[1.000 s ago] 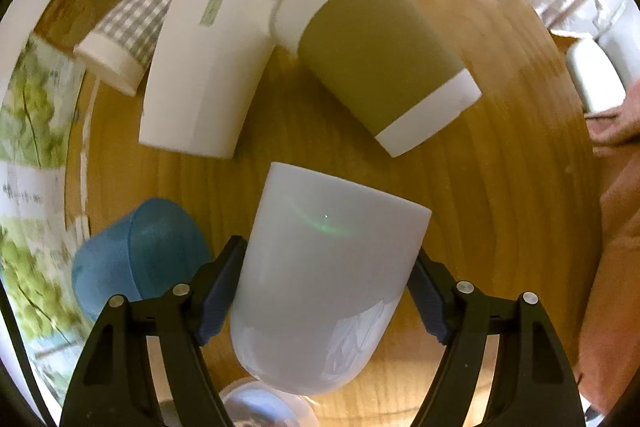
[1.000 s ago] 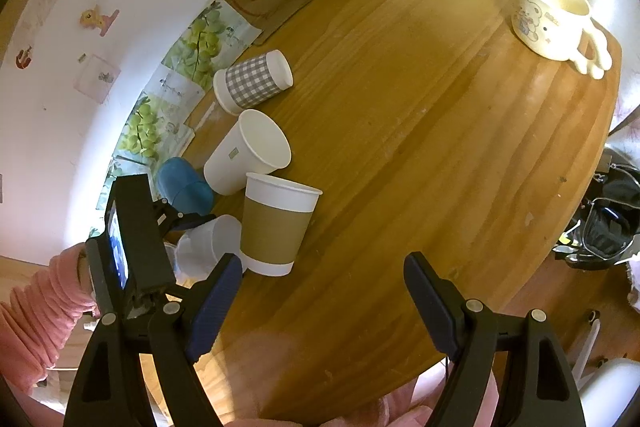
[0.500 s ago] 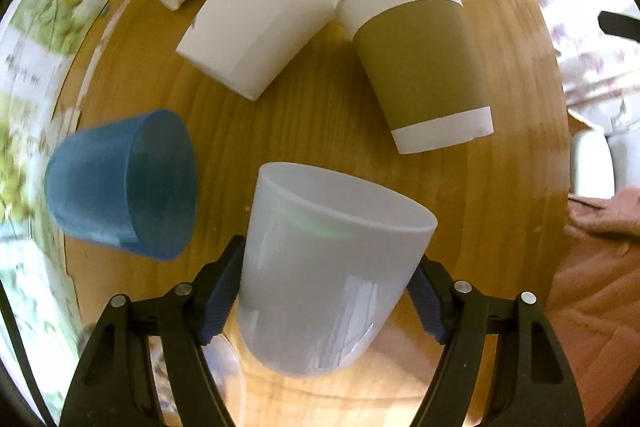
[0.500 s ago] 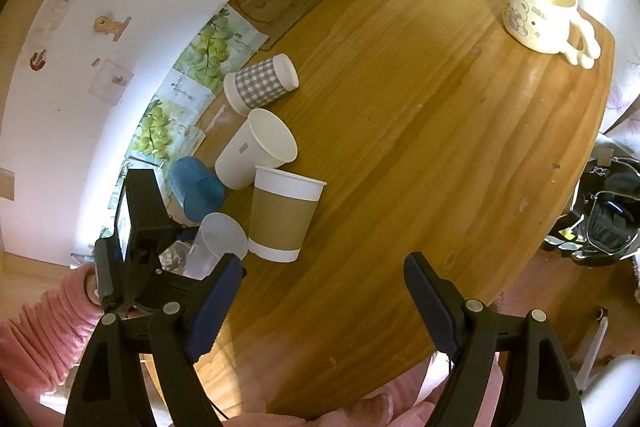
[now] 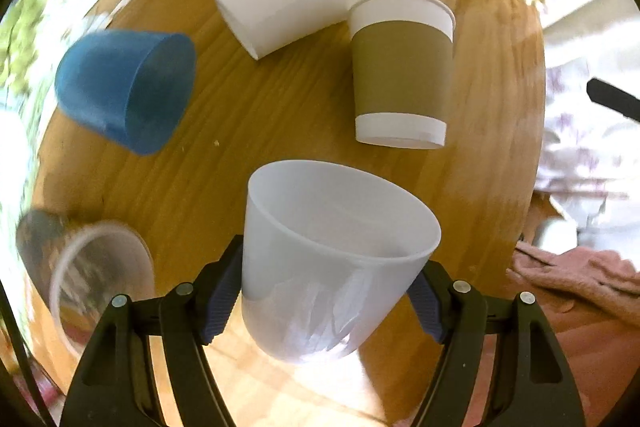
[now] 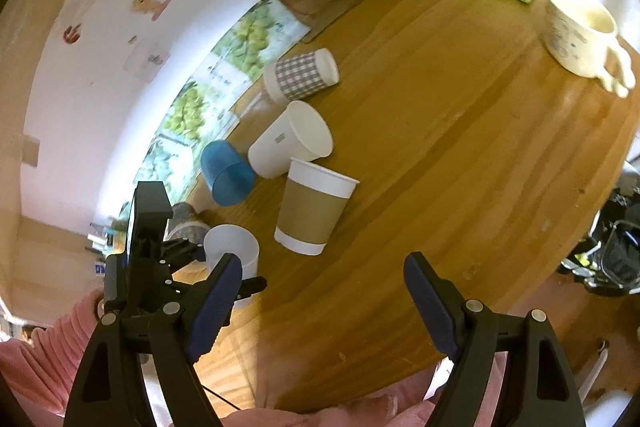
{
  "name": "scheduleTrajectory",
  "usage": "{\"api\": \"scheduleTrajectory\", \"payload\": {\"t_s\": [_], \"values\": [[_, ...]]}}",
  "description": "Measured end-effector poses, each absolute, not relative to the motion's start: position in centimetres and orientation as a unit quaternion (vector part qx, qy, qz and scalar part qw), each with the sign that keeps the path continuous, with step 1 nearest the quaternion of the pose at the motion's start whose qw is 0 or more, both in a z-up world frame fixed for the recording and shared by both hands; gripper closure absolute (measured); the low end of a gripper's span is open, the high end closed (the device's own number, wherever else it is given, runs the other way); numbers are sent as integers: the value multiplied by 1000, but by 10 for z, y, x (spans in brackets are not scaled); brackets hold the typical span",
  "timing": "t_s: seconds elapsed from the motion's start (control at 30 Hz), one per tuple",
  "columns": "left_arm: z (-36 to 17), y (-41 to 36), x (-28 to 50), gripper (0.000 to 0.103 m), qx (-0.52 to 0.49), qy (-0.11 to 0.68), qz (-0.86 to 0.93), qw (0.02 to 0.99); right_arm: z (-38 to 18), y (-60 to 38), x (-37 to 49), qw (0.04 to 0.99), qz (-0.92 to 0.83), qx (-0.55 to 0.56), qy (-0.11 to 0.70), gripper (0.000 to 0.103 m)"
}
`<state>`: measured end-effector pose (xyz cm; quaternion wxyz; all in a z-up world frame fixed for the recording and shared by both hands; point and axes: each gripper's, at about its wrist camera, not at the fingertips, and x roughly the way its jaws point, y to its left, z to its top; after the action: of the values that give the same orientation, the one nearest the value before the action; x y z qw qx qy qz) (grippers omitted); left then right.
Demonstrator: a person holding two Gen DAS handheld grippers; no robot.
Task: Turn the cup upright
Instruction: 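Lift the white plastic cup with the left gripper toward the right gripper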
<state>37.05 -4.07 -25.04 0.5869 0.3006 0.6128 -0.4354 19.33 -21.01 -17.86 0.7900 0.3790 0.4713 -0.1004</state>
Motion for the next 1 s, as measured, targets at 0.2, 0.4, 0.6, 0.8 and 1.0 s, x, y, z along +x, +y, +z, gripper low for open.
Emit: {"api": "scheduleTrajectory", "payload": {"t_s": [0.2,0.4,0.6,0.8,1.0], "values": [[-241,-35,354,26,257,640,-390,611,-177,-217,201,797,-43,353,488,19],[-236,-33,335,26,210,661,-342,634,-170,-229,205,805,9,322,498,19],[-237,-37,314,26,160,682,-299,649,-170,-242,206,804,52,300,510,19],[-246,-38,293,26,83,706,-244,660,-171,-252,207,800,86,283,522,19],[-255,-28,281,26,-17,722,-195,664,-177,-257,212,790,118,268,539,19]]}}
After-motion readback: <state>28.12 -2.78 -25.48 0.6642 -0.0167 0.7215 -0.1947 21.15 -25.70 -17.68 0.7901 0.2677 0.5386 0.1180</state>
